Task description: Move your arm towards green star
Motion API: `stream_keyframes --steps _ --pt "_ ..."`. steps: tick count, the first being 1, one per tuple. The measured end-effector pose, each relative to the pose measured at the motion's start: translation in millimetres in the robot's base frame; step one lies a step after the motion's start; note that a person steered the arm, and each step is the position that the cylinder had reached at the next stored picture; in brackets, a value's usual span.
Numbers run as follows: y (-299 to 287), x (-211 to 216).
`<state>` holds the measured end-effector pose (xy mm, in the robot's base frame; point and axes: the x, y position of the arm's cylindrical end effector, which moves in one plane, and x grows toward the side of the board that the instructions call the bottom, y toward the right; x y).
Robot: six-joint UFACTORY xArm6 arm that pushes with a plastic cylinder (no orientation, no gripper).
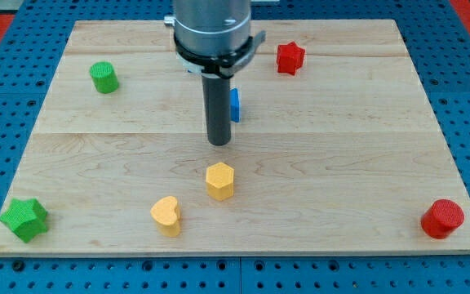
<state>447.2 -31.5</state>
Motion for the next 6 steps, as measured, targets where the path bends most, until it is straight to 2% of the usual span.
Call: stream_keyframes --steps 3,5,6 --pt "-73.2 -40.4" --pt "-82.8 -73.2" --pt "-111.9 -73.7"
